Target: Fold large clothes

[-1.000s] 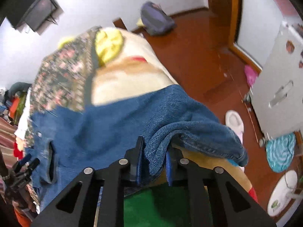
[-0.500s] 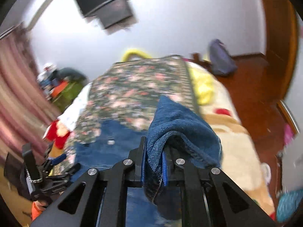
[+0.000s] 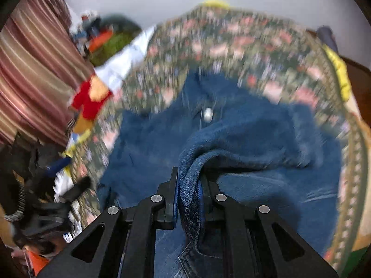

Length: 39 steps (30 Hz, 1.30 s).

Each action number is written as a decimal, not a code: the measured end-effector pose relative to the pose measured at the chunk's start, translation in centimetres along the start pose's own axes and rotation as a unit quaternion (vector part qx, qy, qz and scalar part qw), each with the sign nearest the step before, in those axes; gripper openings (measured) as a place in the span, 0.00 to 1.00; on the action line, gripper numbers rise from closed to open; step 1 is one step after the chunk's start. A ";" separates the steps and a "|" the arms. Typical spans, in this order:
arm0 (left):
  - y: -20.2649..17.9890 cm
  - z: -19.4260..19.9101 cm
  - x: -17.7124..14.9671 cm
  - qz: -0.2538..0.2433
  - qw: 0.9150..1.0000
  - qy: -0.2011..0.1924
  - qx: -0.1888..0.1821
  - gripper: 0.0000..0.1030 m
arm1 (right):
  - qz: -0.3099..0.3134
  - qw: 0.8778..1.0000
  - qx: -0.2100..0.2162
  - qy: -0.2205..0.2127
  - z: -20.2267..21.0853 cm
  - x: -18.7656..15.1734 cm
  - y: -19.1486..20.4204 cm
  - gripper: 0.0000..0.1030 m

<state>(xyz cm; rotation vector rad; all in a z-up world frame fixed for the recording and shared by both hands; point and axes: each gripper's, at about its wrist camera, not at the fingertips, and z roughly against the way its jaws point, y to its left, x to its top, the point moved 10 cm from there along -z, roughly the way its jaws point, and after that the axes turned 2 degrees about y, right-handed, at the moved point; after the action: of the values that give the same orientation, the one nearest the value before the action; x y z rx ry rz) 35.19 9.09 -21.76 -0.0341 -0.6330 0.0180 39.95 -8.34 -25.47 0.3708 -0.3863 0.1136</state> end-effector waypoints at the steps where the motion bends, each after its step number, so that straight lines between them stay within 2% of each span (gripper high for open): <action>1: 0.4 -0.2 -0.5 0.005 1.000 0.006 -0.001 0.88 | -0.003 1.000 -0.002 0.024 -1.6 -1.0 0.1 0.11; 6: 0.0 -1.2 -2.0 0.011 0.999 0.029 -0.018 0.88 | 0.011 0.994 -0.024 0.107 -5.6 -4.6 -0.6 0.11; 8: -0.7 -1.3 -2.2 0.005 0.999 0.032 -0.022 0.88 | 0.028 0.992 -0.029 0.122 -6.3 -5.5 -0.9 0.11; 19: -9.1 -2.6 0.1 -0.044 0.995 0.038 -0.085 0.88 | 0.027 0.993 0.017 0.110 -1.1 -5.3 -1.6 0.11; 22: -11.2 -4.9 0.0 -0.063 0.991 0.063 -0.097 0.87 | 0.035 0.993 0.012 0.108 -1.1 -5.8 -2.2 0.11; 25: -11.8 -8.2 -0.9 -0.067 0.988 0.103 -0.090 0.87 | 0.024 0.993 0.001 0.112 -1.6 -6.6 -3.4 0.11; 28: -12.1 -10.8 -2.2 -0.063 0.983 0.140 -0.099 0.88 | 0.011 0.994 0.030 0.109 -1.0 -6.9 -3.9 0.11; 33: -12.0 -11.5 -2.7 -0.064 0.983 0.143 -0.098 0.89 | 0.006 0.995 0.035 0.093 2.0 -7.0 -5.6 0.11; 34: -12.0 -11.5 -2.7 -0.064 0.983 0.144 -0.096 0.89 | 0.007 0.996 0.030 0.088 2.6 -6.9 -6.0 0.11; 38: -11.5 -10.6 -2.5 -0.073 0.985 0.136 -0.076 0.89 | 0.032 0.998 -0.041 0.045 6.1 -5.4 -8.8 0.11; 39: -11.1 -10.0 -2.1 -0.080 0.988 0.122 -0.054 0.89 | 0.033 0.997 -0.053 0.039 6.6 -5.1 -9.5 0.11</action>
<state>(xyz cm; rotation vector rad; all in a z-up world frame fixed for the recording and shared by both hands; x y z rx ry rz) 39.48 -2.30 -30.59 -0.0884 -0.3897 -0.1741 34.64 -19.82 -24.90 0.2471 -0.3265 0.1717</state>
